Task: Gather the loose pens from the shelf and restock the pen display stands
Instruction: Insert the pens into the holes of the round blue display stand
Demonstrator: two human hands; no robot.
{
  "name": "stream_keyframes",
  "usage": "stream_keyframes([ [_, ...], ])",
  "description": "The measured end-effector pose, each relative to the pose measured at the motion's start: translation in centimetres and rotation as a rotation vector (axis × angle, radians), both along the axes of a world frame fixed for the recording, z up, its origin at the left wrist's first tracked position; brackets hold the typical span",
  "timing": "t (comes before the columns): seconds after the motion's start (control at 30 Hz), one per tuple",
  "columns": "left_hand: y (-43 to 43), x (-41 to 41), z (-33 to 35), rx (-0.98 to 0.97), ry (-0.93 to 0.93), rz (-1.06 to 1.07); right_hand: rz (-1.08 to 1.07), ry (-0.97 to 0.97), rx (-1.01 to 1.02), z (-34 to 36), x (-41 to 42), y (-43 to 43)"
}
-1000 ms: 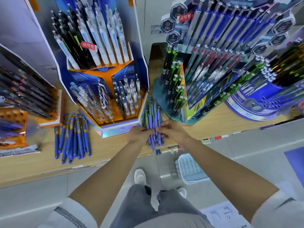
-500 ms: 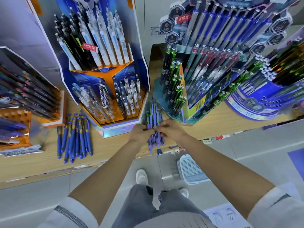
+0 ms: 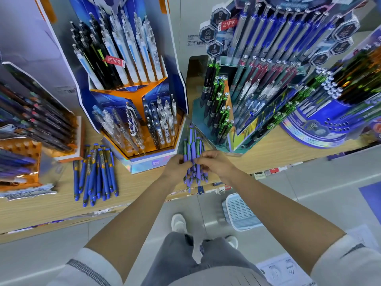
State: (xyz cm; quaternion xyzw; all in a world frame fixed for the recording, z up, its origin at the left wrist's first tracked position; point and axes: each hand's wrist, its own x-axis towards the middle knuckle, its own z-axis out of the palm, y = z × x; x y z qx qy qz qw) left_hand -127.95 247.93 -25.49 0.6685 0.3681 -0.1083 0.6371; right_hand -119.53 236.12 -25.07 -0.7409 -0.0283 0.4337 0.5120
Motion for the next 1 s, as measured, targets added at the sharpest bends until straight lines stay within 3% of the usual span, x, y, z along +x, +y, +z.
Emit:
stream_keyframes([
  [0.33,0.2,0.1,-0.5,0.171,-0.002,-0.040,-0.048,0.011,-0.001,0.0,-0.5,0.3],
  [0.6,0.0,-0.3,-0.2,0.017,-0.043,0.060,-0.055,0.023,0.014,0.0,-0.4,0.0],
  [1.0,-0.9,-0.7,1.2,-0.100,-0.104,0.028,0.006,-0.024,0.095,0.6,-0.8,-0.5],
])
